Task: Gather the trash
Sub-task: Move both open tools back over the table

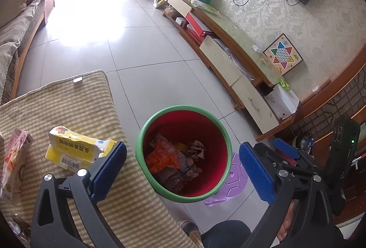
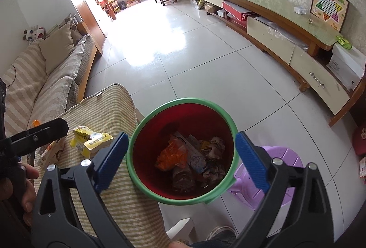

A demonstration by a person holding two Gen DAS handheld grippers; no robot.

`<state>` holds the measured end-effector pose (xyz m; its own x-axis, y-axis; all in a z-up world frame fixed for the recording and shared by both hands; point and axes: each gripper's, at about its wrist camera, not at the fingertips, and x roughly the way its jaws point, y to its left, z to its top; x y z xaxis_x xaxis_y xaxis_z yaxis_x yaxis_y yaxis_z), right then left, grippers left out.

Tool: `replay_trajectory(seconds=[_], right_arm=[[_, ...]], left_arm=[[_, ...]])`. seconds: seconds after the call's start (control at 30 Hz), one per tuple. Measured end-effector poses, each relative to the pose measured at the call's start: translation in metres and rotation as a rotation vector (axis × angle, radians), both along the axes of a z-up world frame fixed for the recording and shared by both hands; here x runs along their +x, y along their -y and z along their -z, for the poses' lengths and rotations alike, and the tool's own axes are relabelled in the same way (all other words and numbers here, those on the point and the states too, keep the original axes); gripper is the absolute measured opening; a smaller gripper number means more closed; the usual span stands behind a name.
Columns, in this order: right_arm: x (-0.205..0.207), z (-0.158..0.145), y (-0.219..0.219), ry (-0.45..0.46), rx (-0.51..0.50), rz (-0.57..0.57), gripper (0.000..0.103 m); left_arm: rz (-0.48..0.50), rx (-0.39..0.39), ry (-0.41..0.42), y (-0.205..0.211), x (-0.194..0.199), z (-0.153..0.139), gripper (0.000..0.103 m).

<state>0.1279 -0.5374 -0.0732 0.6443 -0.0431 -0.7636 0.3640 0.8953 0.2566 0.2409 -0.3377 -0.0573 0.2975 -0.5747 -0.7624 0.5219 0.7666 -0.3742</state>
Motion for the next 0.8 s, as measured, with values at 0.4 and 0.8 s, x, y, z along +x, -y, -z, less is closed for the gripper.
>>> replay_trajectory(seconds=[0.4, 0.8], right_arm=[[0.004, -0.021, -0.056, 0.032, -0.046, -0.105, 0.098], [0.019, -0.029, -0.147, 0.031, -0.078, -0.255, 0.098]], left_arm=[[-0.077, 0.033, 0.060, -0.074, -0.015, -0.027, 0.095], [-0.239, 0.049, 0.065, -0.195, -0.031, -0.032, 0.095]])
